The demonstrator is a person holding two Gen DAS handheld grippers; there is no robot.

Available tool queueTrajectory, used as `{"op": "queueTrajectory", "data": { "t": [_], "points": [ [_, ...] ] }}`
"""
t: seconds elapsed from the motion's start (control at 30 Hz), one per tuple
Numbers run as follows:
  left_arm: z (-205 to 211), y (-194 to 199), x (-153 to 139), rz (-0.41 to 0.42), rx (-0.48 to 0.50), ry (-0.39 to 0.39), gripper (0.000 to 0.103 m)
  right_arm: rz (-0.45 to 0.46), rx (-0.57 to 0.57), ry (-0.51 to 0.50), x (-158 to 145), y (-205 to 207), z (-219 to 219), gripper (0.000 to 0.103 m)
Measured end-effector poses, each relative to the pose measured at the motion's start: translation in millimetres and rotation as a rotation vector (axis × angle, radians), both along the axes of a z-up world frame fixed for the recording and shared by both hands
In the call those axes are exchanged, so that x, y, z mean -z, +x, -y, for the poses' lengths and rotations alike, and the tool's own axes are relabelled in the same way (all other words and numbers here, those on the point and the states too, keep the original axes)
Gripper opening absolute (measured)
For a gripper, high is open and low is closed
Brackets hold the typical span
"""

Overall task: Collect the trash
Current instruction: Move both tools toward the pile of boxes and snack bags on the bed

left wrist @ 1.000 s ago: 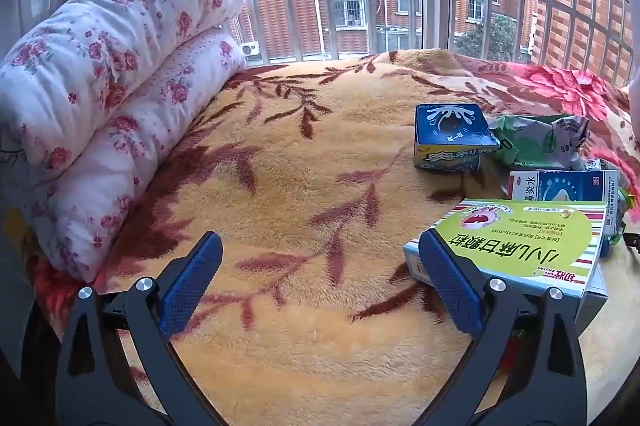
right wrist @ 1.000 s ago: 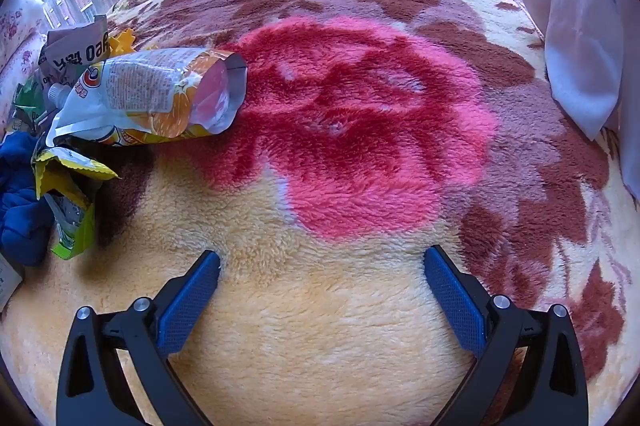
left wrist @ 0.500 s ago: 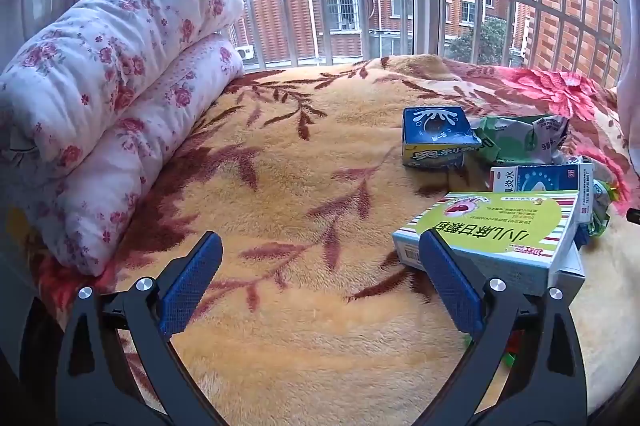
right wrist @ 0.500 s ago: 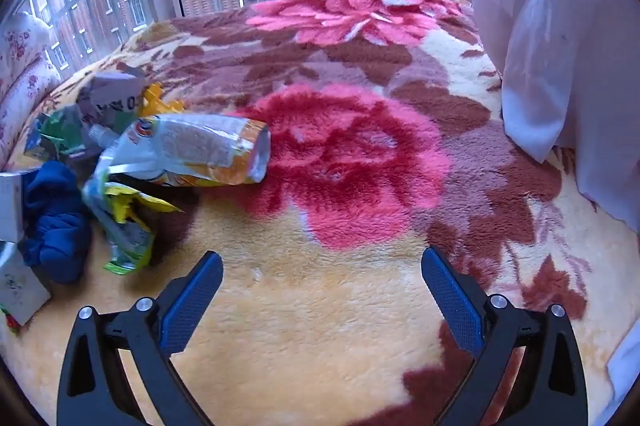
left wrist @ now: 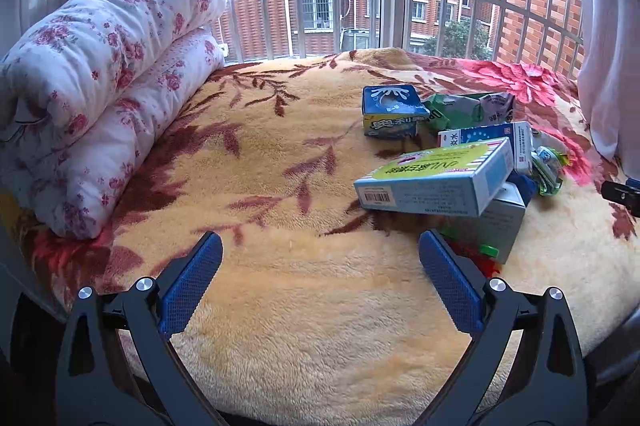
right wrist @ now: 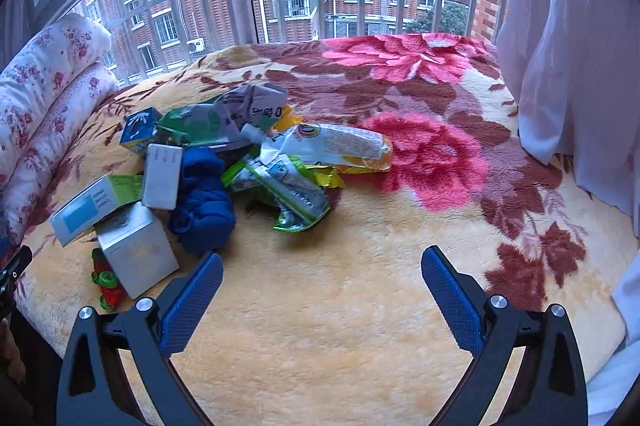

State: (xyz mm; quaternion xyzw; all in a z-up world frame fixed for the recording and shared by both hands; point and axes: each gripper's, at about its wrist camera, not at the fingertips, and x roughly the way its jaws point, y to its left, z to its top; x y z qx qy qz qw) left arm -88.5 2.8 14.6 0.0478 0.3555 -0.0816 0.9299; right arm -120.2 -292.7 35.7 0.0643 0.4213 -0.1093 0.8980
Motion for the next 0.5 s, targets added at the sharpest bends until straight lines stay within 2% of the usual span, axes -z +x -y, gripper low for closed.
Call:
{"op": "queueTrajectory", "data": {
  "t": [0.3, 0.5],
  "points": [
    [-4.3, -20.2, 4.9, -0.006, 0.011, -0.004, 0.096, 0.017, -0.071, -0.055, 2.2, -19.5, -60.6, 0.098],
    [-8.6, -22.0, 7.6, -0.006, -0.003, -0.005, 0.096, 0.017, -0.053, -0.059, 7.0, -26.0, -78.1, 0.098]
  ]
}}
